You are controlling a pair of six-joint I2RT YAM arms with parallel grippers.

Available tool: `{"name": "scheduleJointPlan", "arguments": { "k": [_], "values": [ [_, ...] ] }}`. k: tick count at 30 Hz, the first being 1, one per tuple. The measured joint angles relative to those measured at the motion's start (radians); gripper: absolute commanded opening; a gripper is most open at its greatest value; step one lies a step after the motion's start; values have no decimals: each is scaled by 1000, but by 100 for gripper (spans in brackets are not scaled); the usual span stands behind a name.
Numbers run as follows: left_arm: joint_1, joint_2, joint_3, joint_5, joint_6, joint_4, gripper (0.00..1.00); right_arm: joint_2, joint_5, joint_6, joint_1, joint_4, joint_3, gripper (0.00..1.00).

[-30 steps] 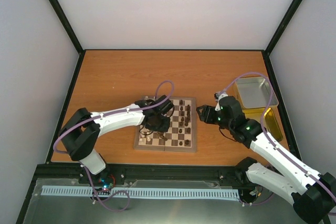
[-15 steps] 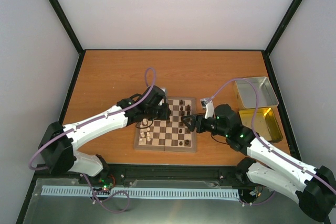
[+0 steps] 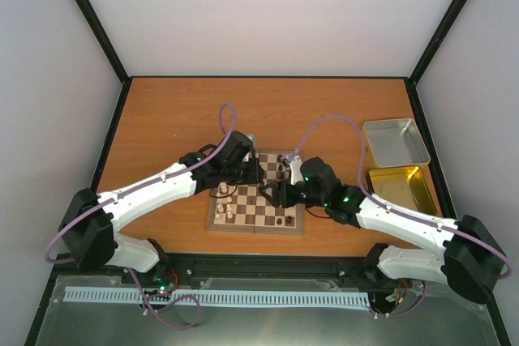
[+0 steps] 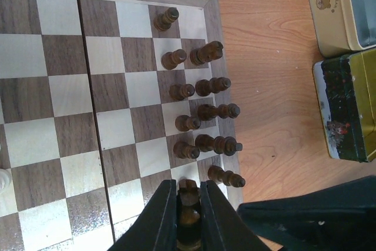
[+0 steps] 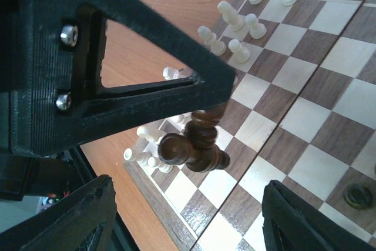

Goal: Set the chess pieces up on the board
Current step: Pick up the chess piece from the chessboard.

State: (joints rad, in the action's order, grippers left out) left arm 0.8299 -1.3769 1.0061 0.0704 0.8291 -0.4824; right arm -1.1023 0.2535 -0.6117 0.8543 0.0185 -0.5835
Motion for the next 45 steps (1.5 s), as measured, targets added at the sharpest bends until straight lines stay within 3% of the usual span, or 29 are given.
{"name": "scheduleJointPlan", "arguments": {
  "k": [7, 15, 21, 32, 45],
  "values": [
    [-10, 0, -12, 20, 27, 5, 1, -109, -93, 43, 48, 34, -96, 64],
    [-14, -10, -19, 34, 37, 8, 1, -144, -179, 52, 55, 82, -131, 43],
    [-14, -19, -21, 46, 37, 11, 1, -158, -182, 63, 60, 91, -132, 41],
    [-15, -29, -21, 54, 37, 12, 1, -174, -148, 79, 66, 89, -148, 3],
    [-27, -39, -54, 5, 32, 16, 1, -157, -126, 103, 66, 64, -81, 3]
  ]
}}
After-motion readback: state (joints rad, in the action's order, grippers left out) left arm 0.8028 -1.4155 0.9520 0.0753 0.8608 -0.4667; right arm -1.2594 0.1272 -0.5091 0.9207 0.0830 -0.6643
